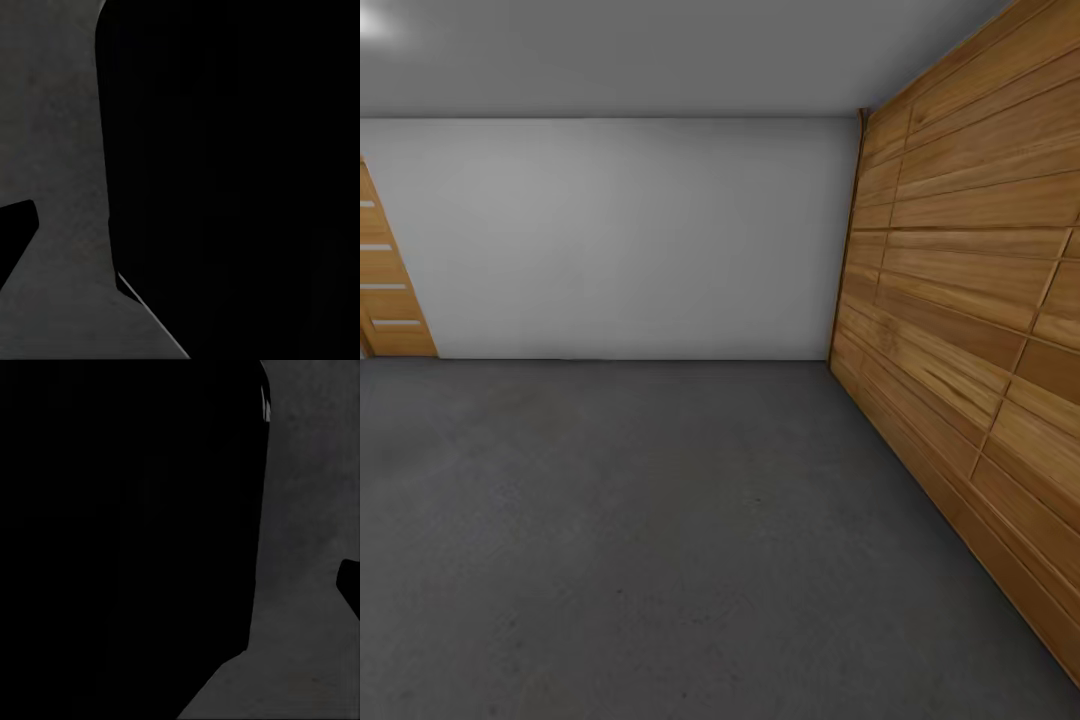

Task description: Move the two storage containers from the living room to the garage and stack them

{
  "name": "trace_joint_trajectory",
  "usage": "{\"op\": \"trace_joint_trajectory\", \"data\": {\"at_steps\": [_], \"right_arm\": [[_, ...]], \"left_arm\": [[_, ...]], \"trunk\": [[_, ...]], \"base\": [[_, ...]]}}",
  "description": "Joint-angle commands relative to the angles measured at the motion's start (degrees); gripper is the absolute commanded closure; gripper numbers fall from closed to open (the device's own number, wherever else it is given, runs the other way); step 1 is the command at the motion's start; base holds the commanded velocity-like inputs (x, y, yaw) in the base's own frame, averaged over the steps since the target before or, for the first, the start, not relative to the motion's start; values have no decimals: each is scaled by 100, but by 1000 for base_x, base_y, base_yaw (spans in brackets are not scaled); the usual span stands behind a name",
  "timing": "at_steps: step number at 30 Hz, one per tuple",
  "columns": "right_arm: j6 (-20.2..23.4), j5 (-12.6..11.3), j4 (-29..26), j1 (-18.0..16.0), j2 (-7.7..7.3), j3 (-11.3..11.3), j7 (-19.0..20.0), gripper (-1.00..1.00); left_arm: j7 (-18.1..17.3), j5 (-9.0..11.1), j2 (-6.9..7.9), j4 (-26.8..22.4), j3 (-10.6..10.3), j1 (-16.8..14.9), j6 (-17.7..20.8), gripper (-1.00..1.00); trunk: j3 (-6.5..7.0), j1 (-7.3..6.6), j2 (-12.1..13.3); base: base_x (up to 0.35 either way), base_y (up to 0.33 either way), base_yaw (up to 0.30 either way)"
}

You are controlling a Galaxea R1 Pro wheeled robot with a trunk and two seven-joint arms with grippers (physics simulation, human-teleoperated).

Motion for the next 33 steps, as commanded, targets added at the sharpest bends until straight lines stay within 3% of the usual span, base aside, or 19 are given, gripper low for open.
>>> {"op": "trace_joint_trajectory", "data": {"at_steps": [1,5,18,33], "right_arm": [[-33,33,-9,-9,33,33,-33,-100],[-162,162,-9,-9,3,47,-37,-100],[-393,106,-9,-9,32,55,-9,-100],[-595,97,-9,-9,37,41,-9,-100]], "left_arm": [[-2,-33,19,-33,-33,-9,-30,-100],[-6,-23,6,-144,-40,-9,-38,-100],[-9,26,9,-219,35,-9,-390,-100],[-9,12,29,-227,24,-9,-534,-100]], "trunk": [[-3,0,-2],[-3,0,-2],[-3,0,-2],[-3,0,-2]], "base": [[0,0,0],[0,0,0],[0,0,13],[0,0,250]]}}
